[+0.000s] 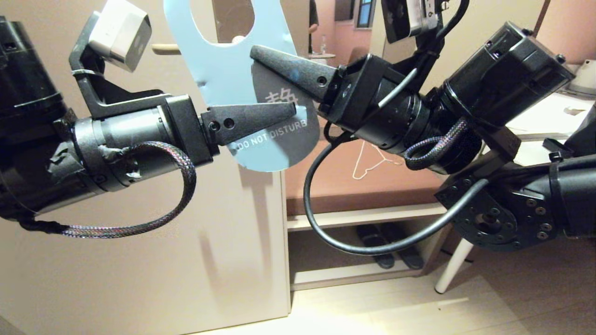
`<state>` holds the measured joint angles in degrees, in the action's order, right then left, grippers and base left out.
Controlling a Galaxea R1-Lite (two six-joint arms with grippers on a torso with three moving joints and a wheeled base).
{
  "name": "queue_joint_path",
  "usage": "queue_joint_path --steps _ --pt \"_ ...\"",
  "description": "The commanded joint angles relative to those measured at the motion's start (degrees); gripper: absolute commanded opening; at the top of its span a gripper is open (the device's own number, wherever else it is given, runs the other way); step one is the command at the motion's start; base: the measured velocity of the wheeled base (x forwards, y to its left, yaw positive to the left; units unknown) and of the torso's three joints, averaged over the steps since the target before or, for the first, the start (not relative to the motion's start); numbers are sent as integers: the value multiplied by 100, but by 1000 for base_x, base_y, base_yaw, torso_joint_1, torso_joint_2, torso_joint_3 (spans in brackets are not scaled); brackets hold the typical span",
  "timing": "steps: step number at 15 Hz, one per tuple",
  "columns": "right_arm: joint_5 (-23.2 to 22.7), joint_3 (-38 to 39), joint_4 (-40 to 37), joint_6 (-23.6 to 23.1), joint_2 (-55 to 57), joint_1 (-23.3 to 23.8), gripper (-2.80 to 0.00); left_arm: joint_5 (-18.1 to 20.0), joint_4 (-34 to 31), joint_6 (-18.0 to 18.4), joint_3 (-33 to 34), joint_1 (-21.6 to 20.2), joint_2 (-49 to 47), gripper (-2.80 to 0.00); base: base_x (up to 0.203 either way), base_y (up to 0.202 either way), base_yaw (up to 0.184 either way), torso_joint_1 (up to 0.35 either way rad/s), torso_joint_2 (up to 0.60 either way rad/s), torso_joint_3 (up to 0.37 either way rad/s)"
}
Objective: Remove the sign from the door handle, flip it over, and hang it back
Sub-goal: Hand it to the other hand
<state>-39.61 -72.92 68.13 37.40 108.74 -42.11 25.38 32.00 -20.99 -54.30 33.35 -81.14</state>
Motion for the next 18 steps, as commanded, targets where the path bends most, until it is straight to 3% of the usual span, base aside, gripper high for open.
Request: queue_joint_path --steps 1,4,12,18 --pt "-21 -3 42 45 51 1 -280 19 17 -22 10 5 55 0 0 0 0 0 0 0" --pt "-21 -11 42 101 68 1 -280 19 17 -186 16 48 90 0 0 0 0 0 0 0" --pt "138 -178 42 110 165 1 -280 -16 26 -152 59 154 28 0 0 0 0 0 0 0" --pt "138 -319 42 110 174 1 -280 -253 1001 -159 227 171 -297 0 0 0 0 0 0 0"
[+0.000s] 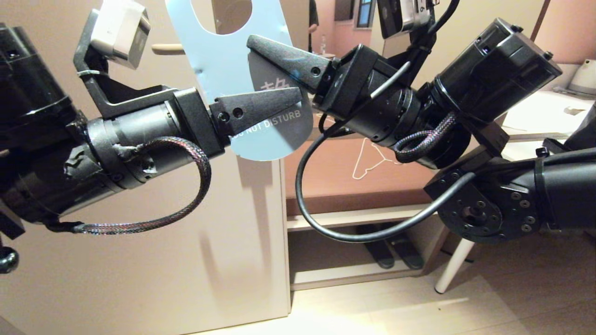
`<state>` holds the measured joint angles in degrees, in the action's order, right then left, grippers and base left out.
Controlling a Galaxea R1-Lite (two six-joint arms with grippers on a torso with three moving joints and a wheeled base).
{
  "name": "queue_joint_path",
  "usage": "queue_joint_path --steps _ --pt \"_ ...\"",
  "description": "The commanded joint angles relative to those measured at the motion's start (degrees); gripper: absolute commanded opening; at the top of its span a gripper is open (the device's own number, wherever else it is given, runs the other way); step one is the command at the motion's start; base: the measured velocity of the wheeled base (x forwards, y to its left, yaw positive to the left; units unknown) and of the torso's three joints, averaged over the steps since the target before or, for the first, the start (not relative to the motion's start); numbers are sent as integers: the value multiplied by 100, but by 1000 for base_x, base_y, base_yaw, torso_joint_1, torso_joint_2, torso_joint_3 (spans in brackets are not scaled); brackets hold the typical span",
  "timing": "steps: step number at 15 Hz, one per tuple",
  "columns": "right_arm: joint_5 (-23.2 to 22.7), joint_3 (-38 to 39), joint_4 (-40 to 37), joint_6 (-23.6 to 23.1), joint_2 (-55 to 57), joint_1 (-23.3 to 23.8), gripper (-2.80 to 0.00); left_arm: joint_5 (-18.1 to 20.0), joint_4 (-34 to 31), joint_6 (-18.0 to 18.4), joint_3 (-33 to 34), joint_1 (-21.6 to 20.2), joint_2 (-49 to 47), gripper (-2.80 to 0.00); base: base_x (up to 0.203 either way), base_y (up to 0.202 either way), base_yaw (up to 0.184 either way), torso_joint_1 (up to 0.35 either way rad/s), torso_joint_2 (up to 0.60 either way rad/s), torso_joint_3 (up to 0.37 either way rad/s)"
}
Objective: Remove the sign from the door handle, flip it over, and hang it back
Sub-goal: Hand it to the other hand
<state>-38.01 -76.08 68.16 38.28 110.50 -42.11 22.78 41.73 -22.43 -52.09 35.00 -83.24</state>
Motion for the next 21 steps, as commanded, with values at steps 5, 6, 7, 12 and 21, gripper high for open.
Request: queue_joint_path --steps 5,6,7,12,21 --pt "-22 -21 40 22 6 -8 -280 -11 37 -16 171 24 -42 0 0 0 0 0 0 0" --pt "-22 -29 40 22 6 -3 -280 -11 45 -16 225 24 -26 0 0 0 0 0 0 0" --pt "-22 -38 40 22 -2 -8 -280 -11 46 -16 234 24 -17 0 0 0 0 0 0 0" --pt "-31 -38 40 31 7 -8 -280 -11 92 -32 226 24 -17 0 0 0 0 0 0 0" --pt "-31 -38 40 22 7 -8 -280 -2 389 -156 296 24 10 -280 0 0 0 0 0 0"
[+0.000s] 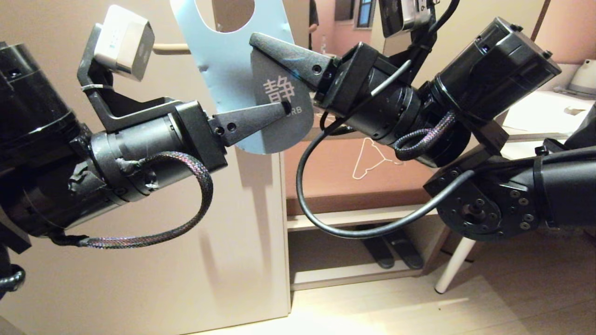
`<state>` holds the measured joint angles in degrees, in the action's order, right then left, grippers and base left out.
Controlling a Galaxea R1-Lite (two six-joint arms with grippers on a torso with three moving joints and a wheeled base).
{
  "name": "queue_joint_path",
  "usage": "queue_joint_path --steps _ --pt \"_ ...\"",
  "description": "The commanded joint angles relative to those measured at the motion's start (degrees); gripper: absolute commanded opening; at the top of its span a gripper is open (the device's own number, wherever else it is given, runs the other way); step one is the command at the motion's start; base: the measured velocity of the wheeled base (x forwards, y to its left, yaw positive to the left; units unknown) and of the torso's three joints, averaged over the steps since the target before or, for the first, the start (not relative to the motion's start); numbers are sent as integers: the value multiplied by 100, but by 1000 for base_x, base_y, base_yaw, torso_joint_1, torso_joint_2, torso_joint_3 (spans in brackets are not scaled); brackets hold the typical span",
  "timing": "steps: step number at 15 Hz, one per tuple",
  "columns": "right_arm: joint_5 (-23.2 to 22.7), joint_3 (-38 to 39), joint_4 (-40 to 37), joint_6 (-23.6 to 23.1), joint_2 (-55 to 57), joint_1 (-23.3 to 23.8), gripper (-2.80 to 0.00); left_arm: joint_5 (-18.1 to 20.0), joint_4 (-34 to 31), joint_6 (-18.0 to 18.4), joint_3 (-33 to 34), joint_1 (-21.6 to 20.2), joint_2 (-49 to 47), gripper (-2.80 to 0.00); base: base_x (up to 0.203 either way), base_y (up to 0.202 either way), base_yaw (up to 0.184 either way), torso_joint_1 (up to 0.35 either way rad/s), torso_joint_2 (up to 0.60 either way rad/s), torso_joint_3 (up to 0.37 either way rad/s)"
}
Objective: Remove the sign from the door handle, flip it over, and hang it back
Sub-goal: Hand it to the other hand
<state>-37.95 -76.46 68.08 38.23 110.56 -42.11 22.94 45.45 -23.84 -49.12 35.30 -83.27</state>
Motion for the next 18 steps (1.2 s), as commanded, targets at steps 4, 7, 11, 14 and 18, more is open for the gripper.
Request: queue_joint_path --steps 4,7,11,14,18 --pt "-54 -1 47 35 1 -8 -280 -9 17 3 -1 3 13 -280 0 0 0 0 0 0" --pt "-54 17 47 44 10 -8 -280 -9 17 3 -1 3 13 -280 0 0 0 0 0 0" --pt "-54 9 47 35 36 -8 -280 0 17 3 -1 12 13 -280 0 0 0 0 0 0" --pt "-72 21 48 35 45 -8 -280 0 17 3 -1 5 22 -280 0 0 0 0 0 0" --pt "-72 26 56 18 36 -8 -280 4 17 -6 34 12 63 -280 0 0 0 0 0 0"
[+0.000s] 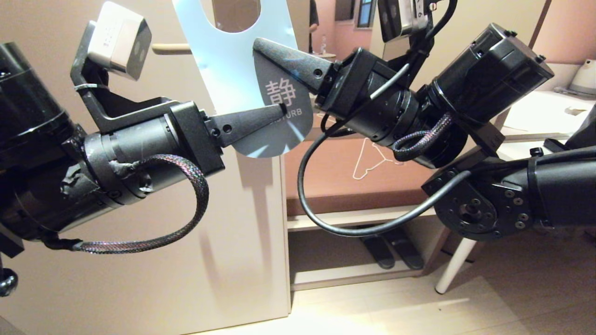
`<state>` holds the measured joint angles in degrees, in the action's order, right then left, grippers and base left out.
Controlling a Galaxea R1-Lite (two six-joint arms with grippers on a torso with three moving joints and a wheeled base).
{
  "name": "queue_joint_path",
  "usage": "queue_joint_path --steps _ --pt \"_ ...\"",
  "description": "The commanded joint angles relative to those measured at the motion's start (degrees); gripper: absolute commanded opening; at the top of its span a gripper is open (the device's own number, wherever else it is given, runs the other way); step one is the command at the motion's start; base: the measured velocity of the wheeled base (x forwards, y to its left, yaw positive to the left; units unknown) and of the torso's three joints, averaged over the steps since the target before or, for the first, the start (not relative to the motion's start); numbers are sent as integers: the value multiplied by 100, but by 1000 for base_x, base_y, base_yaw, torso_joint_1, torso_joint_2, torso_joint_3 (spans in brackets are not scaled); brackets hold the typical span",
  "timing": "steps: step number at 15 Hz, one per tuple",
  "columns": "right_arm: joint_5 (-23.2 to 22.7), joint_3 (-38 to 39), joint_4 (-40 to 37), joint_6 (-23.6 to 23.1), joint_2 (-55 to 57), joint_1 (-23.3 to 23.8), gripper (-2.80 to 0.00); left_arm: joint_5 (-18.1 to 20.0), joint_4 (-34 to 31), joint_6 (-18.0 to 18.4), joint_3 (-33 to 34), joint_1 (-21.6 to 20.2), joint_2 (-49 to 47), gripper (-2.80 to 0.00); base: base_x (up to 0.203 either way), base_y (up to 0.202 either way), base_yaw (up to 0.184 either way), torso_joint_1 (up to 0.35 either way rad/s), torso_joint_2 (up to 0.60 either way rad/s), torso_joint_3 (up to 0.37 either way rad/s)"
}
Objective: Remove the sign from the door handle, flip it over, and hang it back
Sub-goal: Hand it to the other hand
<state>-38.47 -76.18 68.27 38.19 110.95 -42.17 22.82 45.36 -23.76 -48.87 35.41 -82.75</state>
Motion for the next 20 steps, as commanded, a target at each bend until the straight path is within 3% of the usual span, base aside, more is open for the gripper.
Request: queue_joint_path --steps 1,6,7,15,20 --pt "-20 -2 38 22 -3 -2 -280 21 26 -21 18 1 38 -280 0 0 0 0 0 0" --pt "-11 -2 38 4 -20 -2 -280 17 25 -23 71 -1 92 -280 0 0 0 0 0 0" --pt "-3 -2 38 -5 -20 -2 0 19 25 -23 107 -5 113 -280 0 0 0 0 0 0" --pt "15 7 38 -8 -29 24 0 12 34 -23 194 -8 180 -280 0 0 0 0 0 0" --pt "15 -37 38 -11 -101 402 0 12 34 -23 194 -8 207 -280 0 0 0 0 0 0"
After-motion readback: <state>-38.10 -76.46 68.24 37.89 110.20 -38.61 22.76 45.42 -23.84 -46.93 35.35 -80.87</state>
